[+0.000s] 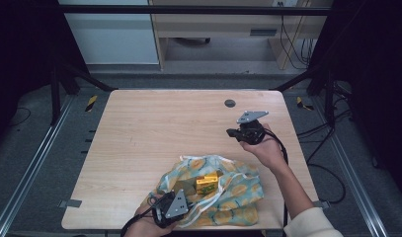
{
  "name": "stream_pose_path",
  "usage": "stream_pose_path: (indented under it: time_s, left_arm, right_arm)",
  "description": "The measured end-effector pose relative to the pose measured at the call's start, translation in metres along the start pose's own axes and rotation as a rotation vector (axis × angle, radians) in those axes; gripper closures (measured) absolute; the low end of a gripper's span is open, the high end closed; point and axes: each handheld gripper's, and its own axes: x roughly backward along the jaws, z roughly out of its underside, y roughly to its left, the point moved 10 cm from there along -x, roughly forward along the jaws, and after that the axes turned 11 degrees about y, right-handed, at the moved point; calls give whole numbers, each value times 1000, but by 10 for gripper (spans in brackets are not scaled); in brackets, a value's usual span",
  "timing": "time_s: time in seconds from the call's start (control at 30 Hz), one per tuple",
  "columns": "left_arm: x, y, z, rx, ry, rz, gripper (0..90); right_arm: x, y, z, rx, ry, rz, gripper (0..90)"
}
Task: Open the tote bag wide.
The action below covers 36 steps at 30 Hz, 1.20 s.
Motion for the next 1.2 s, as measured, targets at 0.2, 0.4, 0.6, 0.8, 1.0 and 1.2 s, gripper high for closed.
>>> stream_pose_path:
  time_s: [0.2, 0.4, 0.6, 0.8, 1.0, 1.2]
  left_arm:
    - [0, 0, 0, 0, -1, -3, 887]
    - [1, 1, -1, 9, -7, -9, 889]
    - [0, 1, -2, 8, -6, -8, 893]
    - [1, 2, -3, 13, -7, -15, 894]
    - [1, 3, -3, 15, -13, -20, 895]
    - [2, 3, -5, 20, -22, -21, 896]
  right_arm:
    - [16, 21, -1, 31, -37, -53, 828]
    - [35, 45, -5, 65, -75, -124, 675]
    - [60, 87, -6, 138, -100, -192, 446]
    - [65, 114, -2, 192, -78, -210, 329]
    - [52, 123, 11, 226, 1, -216, 327]
    - [52, 120, 19, 241, 9, -224, 552]
